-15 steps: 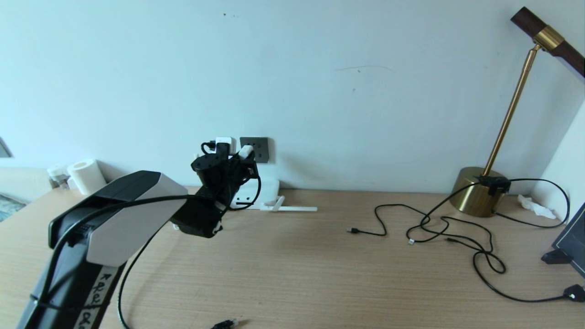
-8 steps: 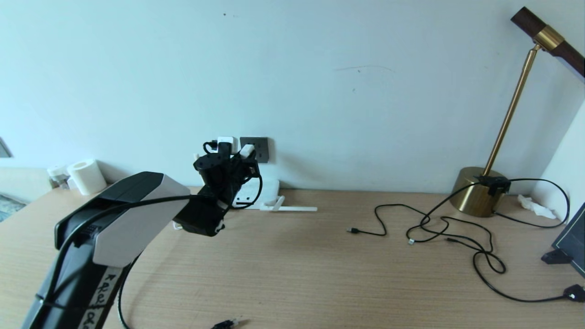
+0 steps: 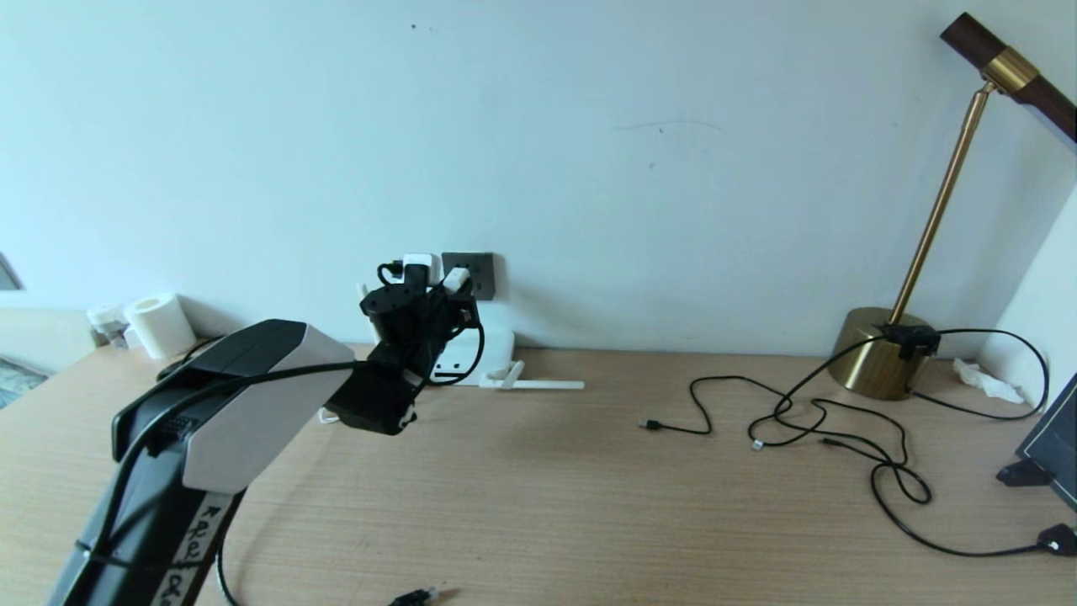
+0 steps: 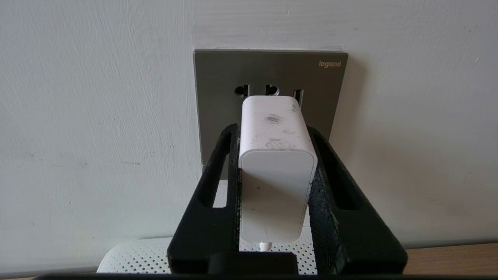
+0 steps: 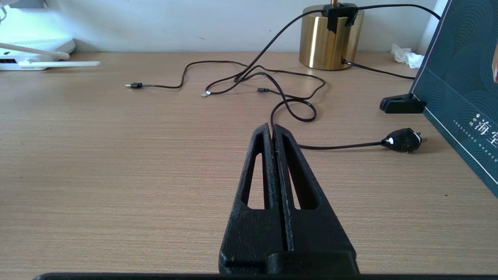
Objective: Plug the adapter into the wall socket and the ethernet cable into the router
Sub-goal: Plug plug into socket
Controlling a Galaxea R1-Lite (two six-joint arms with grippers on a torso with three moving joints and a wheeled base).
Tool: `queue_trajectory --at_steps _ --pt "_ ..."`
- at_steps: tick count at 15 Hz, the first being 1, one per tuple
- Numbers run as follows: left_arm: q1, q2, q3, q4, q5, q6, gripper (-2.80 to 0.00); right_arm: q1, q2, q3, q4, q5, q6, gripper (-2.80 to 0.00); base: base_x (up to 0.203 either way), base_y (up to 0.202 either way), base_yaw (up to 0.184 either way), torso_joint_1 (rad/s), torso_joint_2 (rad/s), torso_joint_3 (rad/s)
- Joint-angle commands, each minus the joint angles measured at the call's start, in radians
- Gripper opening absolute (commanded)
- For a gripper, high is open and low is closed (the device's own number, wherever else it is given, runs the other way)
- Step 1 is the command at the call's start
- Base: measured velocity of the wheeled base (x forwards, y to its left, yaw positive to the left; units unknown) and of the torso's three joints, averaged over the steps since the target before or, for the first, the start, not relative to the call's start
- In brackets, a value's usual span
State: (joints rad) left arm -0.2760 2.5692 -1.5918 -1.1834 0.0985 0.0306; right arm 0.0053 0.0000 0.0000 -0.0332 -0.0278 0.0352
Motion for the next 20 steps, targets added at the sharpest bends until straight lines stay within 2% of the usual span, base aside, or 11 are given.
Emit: queue_trajectory --at_steps 1,20 --pt "0.000 0.014 -0.010 -0.006 0.003 0.000 -2.80 0.001 0.000 0.009 -0.001 -0.001 0.000 -2.80 0.000 0.000 0.000 0.000 0.00 0.000" --pt "0.006 0.012 -0.018 -0.002 0.006 0.000 -2.80 0.001 0.000 0.009 -0.001 -0.001 0.000 -2.80 0.000 0.000 0.000 0.000 0.00 0.000"
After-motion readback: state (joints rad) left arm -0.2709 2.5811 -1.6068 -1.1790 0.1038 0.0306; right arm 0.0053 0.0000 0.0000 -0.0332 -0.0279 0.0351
